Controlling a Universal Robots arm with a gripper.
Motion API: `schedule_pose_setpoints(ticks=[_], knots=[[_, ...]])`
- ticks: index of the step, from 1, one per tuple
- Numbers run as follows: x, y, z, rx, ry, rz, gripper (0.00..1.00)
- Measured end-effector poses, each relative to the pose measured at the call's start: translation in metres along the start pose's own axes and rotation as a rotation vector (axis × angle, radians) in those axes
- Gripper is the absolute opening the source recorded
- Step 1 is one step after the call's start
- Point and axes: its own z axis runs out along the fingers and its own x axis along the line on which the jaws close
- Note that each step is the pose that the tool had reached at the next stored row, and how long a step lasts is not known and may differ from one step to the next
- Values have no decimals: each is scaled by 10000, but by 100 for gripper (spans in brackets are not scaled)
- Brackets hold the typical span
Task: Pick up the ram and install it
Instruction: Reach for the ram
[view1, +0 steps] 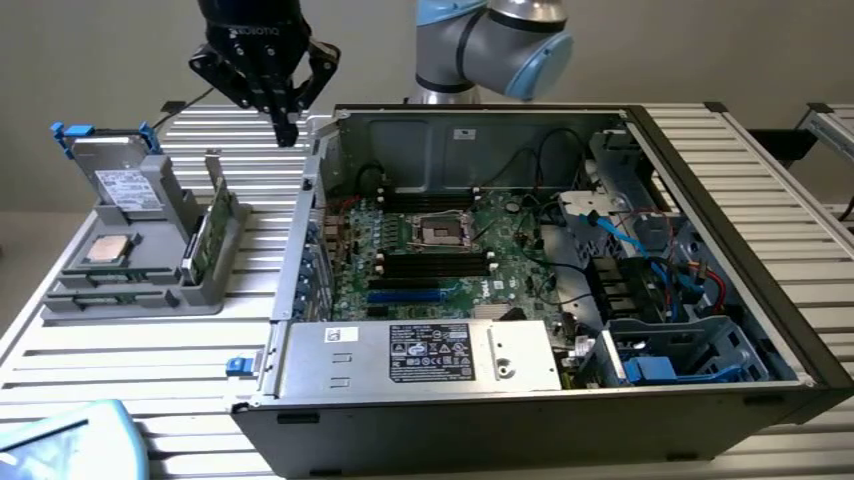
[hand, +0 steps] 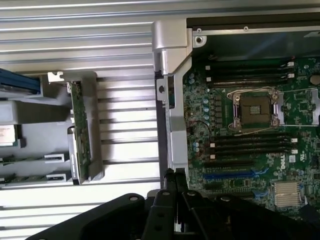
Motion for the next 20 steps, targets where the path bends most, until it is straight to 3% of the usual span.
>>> schedule_pose_setpoints(ticks=[9, 20], knots=[[407, -31, 30, 2, 35, 2, 10], [910, -71, 123, 31, 270, 11, 10]])
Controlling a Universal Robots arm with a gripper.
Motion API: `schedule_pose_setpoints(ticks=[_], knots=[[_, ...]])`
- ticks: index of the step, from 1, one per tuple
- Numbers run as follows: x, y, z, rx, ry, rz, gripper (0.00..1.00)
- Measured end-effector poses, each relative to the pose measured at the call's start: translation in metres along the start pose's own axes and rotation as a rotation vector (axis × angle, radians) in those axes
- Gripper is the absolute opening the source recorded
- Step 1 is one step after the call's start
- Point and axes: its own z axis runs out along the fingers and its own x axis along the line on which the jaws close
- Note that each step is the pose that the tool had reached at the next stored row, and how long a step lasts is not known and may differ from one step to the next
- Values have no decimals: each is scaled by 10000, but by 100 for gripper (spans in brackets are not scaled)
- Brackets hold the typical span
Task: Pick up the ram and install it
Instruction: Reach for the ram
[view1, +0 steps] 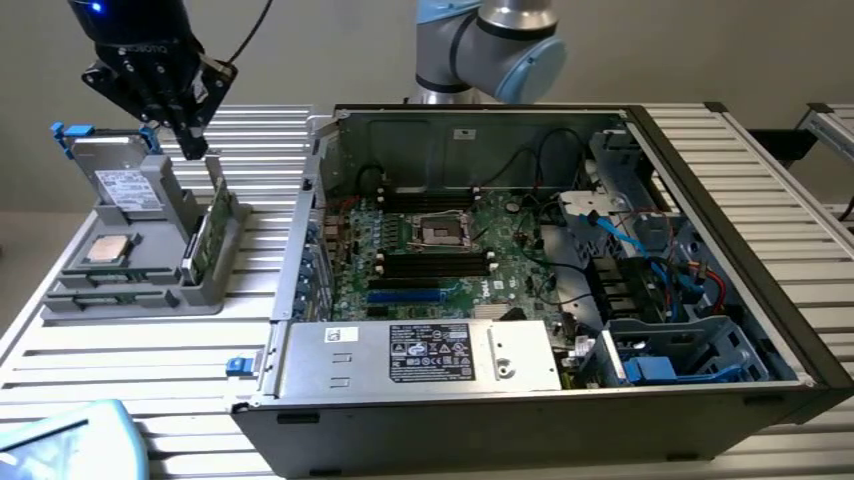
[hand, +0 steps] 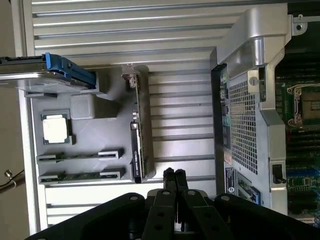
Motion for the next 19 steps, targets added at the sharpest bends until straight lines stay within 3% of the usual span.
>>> schedule_pose_setpoints(ticks=[11, 17, 19], knots=[[472, -38, 103, 40, 244, -7, 10], [647, -53, 156, 100, 361, -50, 10], [672, -59, 174, 115, 424, -66, 10]])
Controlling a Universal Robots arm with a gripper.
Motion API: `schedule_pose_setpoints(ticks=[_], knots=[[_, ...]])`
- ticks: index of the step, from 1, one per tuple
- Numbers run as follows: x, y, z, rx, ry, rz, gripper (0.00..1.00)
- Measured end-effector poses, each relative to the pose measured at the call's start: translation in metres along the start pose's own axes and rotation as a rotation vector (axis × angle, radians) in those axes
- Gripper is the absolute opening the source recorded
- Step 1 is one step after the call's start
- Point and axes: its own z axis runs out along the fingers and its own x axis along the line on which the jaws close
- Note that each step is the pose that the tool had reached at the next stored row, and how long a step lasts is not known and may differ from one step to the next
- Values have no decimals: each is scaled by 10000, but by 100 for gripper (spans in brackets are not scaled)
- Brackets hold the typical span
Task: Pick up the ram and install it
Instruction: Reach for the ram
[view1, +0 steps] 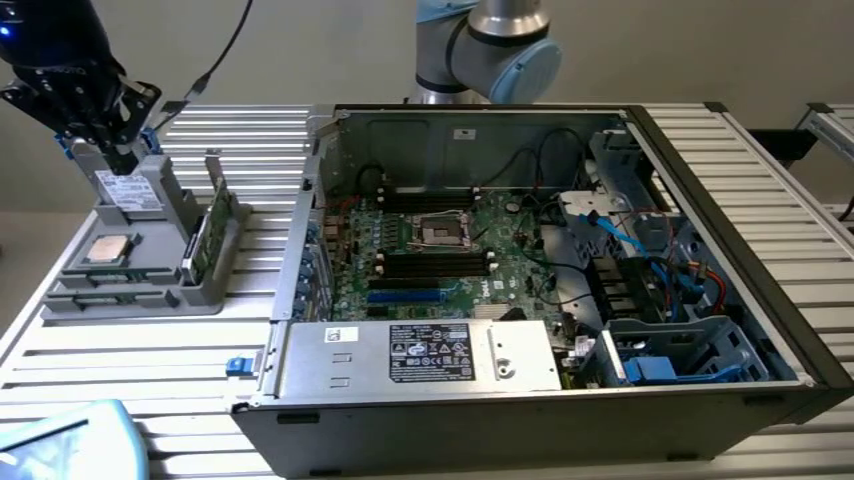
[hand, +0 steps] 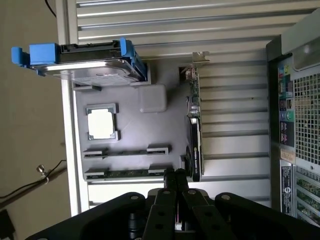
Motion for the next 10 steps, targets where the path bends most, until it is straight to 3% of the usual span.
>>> schedule_pose_setpoints(ticks=[5, 10], knots=[[44, -24, 50, 17, 174, -37, 10], [86, -47, 89, 30, 259, -84, 10]])
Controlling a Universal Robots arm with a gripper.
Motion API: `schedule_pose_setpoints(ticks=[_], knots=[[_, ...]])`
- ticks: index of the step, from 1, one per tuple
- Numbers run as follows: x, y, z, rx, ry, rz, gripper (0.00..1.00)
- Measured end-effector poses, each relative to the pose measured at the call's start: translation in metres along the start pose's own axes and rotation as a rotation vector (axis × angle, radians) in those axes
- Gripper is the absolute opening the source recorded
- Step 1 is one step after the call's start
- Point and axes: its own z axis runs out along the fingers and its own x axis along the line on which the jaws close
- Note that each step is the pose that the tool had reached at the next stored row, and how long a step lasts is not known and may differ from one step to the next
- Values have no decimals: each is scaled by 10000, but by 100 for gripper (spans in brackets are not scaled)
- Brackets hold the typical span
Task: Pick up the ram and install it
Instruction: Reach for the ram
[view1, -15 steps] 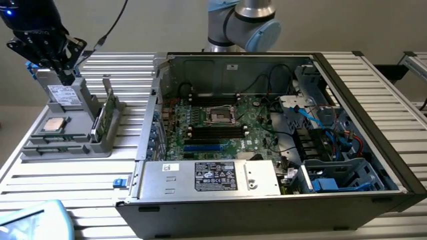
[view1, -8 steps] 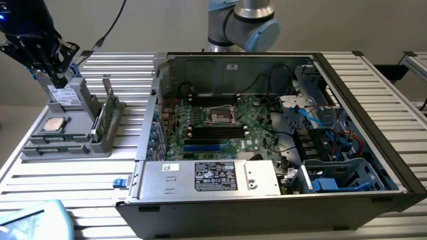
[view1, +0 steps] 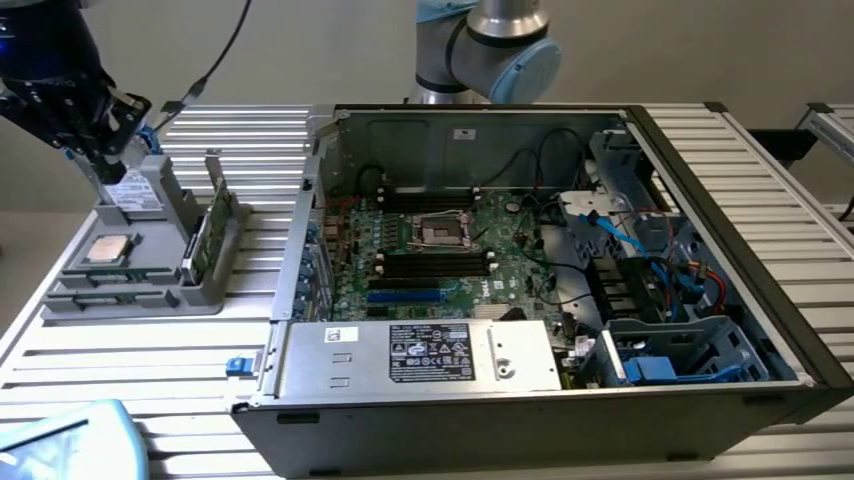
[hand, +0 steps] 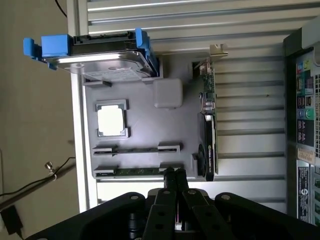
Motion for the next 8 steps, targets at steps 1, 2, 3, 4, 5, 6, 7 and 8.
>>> schedule_pose_setpoints(ticks=[1, 2, 3, 4, 5, 6, 7, 8], knots=[[7, -4, 6, 4, 13, -11, 10], [15, -8, 12, 9, 24, -23, 10], [22, -12, 17, 12, 32, -33, 10], [30, -17, 22, 16, 40, -44, 10], [38, -21, 28, 20, 48, -55, 10], [46, -25, 33, 24, 57, -66, 10], [53, -30, 38, 28, 64, -77, 10], [61, -34, 44, 32, 72, -89, 10]])
